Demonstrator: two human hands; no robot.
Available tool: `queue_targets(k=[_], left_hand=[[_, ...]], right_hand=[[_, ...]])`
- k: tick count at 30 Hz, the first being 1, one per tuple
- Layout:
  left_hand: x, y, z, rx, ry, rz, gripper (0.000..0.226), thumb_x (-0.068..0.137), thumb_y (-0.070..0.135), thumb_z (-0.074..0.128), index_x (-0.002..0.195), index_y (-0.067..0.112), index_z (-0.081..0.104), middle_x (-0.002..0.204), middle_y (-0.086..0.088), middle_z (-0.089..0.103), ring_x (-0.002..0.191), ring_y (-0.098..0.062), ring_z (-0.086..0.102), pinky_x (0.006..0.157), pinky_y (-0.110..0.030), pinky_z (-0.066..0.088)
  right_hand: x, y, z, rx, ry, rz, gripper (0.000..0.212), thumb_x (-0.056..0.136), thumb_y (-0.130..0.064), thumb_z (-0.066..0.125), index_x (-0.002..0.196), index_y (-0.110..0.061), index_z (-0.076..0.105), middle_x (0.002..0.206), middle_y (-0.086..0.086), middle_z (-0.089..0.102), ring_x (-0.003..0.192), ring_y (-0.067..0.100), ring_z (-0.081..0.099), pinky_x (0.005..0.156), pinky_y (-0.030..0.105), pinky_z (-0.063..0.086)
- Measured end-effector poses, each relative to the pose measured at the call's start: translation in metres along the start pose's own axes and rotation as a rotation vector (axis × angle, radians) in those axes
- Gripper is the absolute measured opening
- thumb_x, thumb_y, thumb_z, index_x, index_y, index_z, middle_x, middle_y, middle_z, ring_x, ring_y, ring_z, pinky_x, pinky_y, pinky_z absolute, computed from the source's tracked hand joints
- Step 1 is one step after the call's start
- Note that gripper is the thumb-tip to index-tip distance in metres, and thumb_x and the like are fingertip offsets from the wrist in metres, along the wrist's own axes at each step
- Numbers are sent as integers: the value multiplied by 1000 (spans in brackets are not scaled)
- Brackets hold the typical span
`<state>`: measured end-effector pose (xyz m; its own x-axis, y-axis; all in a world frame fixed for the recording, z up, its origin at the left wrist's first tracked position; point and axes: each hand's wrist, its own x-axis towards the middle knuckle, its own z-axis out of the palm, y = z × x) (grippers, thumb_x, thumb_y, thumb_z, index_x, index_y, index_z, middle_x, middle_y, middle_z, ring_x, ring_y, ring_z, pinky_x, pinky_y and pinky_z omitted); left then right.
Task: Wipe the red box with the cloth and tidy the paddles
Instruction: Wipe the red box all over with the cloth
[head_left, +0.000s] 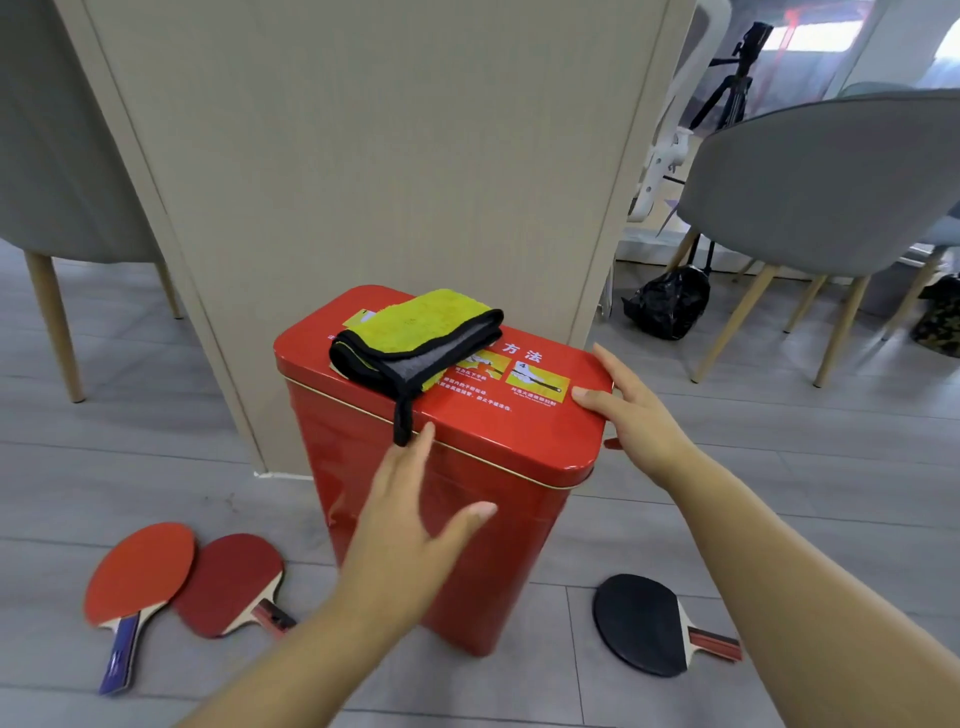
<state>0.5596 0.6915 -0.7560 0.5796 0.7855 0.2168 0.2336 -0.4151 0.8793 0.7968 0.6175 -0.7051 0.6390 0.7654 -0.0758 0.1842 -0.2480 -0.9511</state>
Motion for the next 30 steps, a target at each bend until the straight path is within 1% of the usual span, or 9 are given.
queue_targets(k=[3, 5, 10, 13, 16, 20, 24, 27, 30], left_hand=[[-8, 26, 29, -6, 27, -59, 113, 67, 68, 65, 147, 37, -8, 158, 9, -3, 145, -6, 3, 118, -32, 14], [-10, 44, 44, 54, 38, -123, 124, 67, 62, 68, 144, 30, -25, 157, 4, -20, 145, -10, -7, 111, -21, 5], [-2, 73, 70, 136, 50, -239, 147, 58, 67, 71, 136, 9, -39, 150, -12, -34, 145, -28, -13, 119, -33, 12], [2, 76, 78, 161, 113, -271, 144, 62, 63, 72, 137, 2, -35, 151, -19, -27, 145, -34, -4, 116, -34, 23], [4, 69, 78, 145, 186, -260, 137, 67, 57, 74, 141, 6, -29, 155, -17, -17, 145, -34, 8, 110, -37, 34], [-5, 58, 65, 90, 221, -222, 137, 61, 54, 79, 145, 16, -22, 158, -9, -7, 145, -26, 12, 109, -34, 31], [-14, 36, 33, -5, 212, -157, 140, 43, 61, 81, 148, 31, -7, 155, -1, 20, 140, -15, 28, 112, -36, 31], [-21, 16, -7, -43, 160, -133, 142, 34, 60, 82, 148, 31, 2, 147, 9, 34, 133, -8, 38, 108, -38, 39], [-24, -1, -48, -77, 66, -119, 142, 36, 46, 91, 149, 30, 7, 143, 11, 40, 129, -6, 43, 106, -38, 42]], right_hand=[[1, -2, -6, 29, -50, 7, 64, 91, -29, 58, 147, -33, 27, 134, -4, 42, 112, 12, 49, 71, 18, 39], [3, -2, -6, 35, -84, 2, 64, 91, -28, 58, 146, -31, 26, 131, -3, 43, 101, 4, 51, 67, 16, 37], [4, 3, -2, 132, -111, 18, 62, 89, -30, 62, 139, -38, 27, 125, -5, 48, 101, 14, 57, 68, 25, 50], [2, 2, 3, 219, -70, 8, 57, 90, -19, 60, 138, -32, 31, 109, -12, 50, 91, 12, 60, 54, 15, 52], [-2, -1, 8, 256, -32, -14, 56, 89, -16, 62, 137, -28, 36, 110, -10, 51, 92, 12, 59, 51, 12, 50], [-15, -4, 15, 250, -28, -16, 52, 87, -15, 64, 130, -29, 39, 109, -8, 53, 91, 12, 59, 49, 11, 48], [-35, -4, 27, 224, -18, -10, 46, 86, -20, 66, 125, -31, 42, 116, 5, 57, 90, 19, 62, 56, 23, 52], [-54, -5, 44, 222, -27, -31, 47, 85, -24, 68, 124, -30, 42, 115, 6, 58, 92, 20, 64, 58, 23, 54], [-73, -4, 68, 130, -7, -79, 53, 77, -41, 72, 121, -37, 42, 111, 2, 58, 96, 21, 64, 77, 39, 58]])
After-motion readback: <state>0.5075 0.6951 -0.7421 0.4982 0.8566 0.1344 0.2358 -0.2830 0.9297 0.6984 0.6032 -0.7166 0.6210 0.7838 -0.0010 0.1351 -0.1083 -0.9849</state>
